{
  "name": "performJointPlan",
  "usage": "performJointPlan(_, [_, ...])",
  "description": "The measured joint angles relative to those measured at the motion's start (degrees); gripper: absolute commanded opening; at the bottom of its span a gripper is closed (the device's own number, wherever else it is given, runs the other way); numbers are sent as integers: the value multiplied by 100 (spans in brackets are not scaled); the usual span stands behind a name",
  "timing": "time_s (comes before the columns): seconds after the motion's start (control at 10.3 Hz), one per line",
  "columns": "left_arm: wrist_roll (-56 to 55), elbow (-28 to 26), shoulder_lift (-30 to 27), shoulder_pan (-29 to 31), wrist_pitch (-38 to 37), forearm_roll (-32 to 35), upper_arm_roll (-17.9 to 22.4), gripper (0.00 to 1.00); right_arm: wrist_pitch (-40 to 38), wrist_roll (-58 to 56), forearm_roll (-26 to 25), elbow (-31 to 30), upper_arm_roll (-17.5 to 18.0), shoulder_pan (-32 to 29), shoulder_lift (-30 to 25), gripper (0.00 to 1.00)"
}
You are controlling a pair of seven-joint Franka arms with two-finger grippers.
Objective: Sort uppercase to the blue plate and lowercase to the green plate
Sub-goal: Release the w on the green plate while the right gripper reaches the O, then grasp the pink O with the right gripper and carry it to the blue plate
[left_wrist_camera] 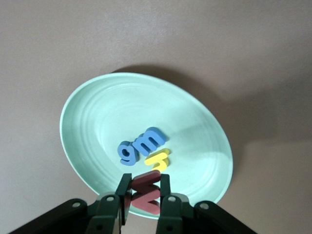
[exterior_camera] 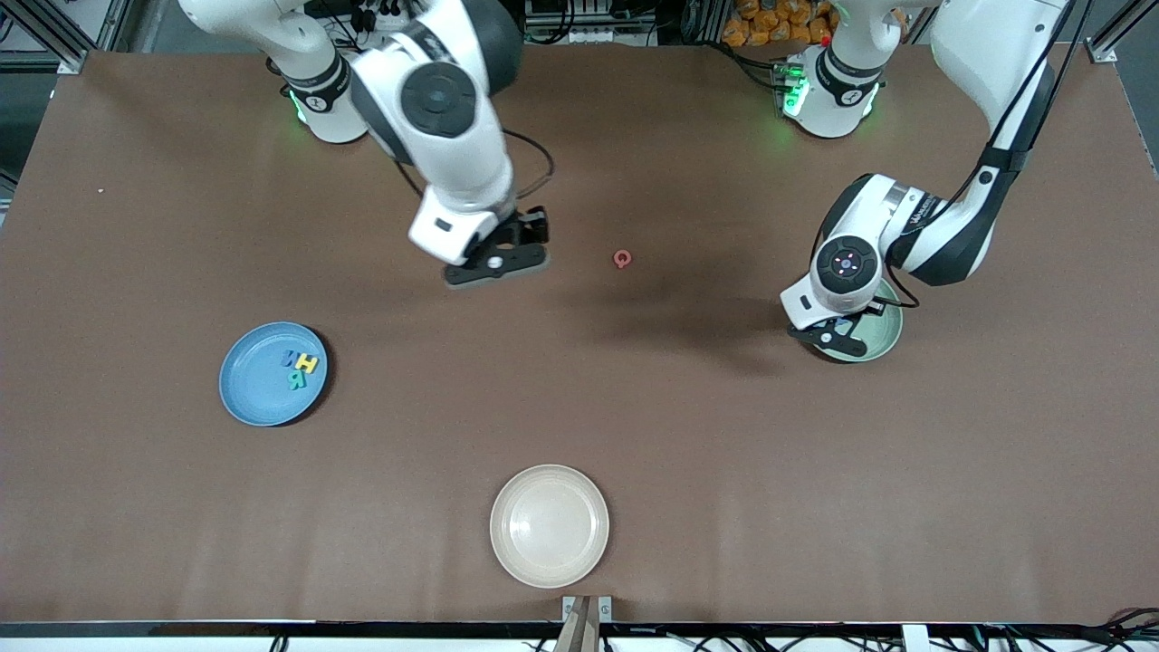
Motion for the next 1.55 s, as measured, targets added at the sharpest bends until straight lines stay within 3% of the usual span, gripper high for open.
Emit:
performJointPlan(0.48, [-151, 155, -120, 38, -9, -729, 216, 100, 1184, 1138, 2, -26, 7, 851, 980, 75])
performJointPlan(1.06, [-65, 1178, -1346, 999, -490, -2128, 277, 100, 2191, 1662, 3, -181, 11, 1286, 1686, 75])
performJointPlan(1.55, [333, 2512, -1509, 1347, -1920, -2187, 287, 100, 2444, 1887, 3, -262, 11, 1551, 1963, 74])
